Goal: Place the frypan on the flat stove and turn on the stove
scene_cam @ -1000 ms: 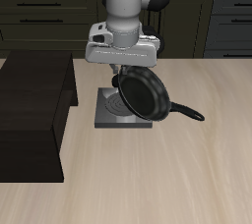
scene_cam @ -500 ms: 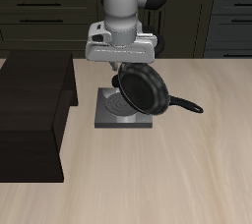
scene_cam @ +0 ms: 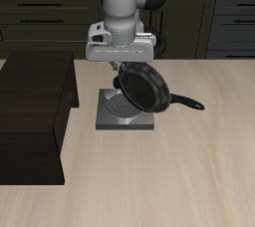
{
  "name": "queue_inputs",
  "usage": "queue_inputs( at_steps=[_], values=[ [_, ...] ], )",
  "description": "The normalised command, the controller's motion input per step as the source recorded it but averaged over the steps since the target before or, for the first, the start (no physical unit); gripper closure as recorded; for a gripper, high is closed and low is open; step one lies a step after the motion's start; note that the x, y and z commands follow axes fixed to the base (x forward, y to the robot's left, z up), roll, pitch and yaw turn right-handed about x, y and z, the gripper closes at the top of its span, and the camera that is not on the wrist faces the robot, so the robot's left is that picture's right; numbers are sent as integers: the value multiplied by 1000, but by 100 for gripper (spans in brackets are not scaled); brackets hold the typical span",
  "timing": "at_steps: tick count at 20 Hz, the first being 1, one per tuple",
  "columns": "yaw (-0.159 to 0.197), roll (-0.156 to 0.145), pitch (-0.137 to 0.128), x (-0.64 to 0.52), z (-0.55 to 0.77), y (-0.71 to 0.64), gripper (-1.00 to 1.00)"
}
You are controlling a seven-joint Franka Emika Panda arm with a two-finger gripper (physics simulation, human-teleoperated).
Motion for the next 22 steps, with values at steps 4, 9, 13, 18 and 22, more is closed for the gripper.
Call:
queue_inputs(
  at_steps=[4, 9, 13, 18, 22],
  values=[
    [8, 15, 7, -77, -119, -4, 100],
    [-3, -31, 6, 104, -50, -66, 100],
    [4, -45, 12, 155, -93, -96, 100],
    [-5, -30, 37, 120, -192, -165, 100],
    [-24, -12, 35, -56, -190, -129, 100]
  ],
)
